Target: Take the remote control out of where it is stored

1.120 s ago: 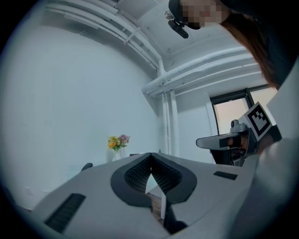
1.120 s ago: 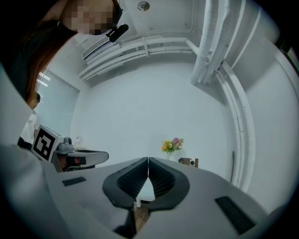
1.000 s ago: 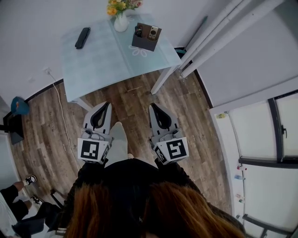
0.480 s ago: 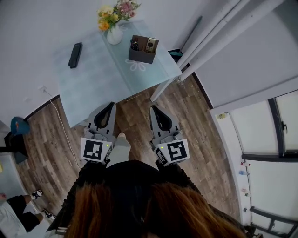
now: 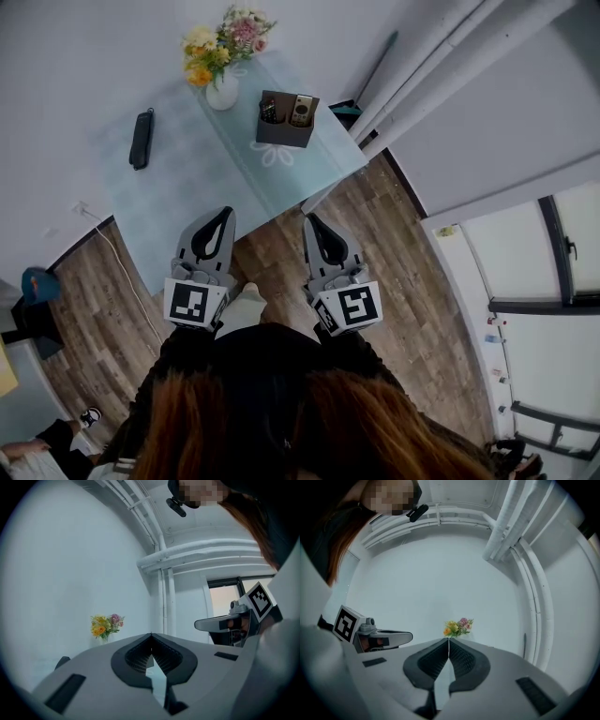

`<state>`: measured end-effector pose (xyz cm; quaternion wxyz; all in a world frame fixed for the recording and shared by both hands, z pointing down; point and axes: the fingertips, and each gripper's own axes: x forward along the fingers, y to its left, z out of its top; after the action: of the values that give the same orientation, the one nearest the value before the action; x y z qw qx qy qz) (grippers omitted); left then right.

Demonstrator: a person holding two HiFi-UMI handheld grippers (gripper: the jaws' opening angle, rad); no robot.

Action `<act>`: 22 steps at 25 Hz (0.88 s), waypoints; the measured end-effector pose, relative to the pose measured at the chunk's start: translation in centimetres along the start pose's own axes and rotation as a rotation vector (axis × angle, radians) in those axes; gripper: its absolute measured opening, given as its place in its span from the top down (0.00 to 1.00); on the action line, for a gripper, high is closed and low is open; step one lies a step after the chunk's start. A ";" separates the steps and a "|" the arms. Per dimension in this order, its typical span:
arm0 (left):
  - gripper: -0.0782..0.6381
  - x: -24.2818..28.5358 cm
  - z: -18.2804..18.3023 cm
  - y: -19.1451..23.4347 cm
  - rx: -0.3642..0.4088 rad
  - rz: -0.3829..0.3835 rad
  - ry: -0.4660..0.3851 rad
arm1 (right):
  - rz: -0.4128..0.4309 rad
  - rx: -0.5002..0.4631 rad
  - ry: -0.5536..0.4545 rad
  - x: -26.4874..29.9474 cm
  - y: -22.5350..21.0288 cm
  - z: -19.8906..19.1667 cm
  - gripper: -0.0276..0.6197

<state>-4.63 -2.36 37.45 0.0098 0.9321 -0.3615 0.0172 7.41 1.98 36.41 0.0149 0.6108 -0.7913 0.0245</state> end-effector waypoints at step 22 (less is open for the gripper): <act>0.88 6.1 -0.7 4.2 -0.026 0.008 0.017 | -0.005 0.005 0.024 7.6 -4.0 -0.4 0.93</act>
<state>-2.96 -9.50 38.42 0.0247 0.9303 -0.3654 0.0204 9.36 -6.37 37.31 0.0230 0.6124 -0.7895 0.0338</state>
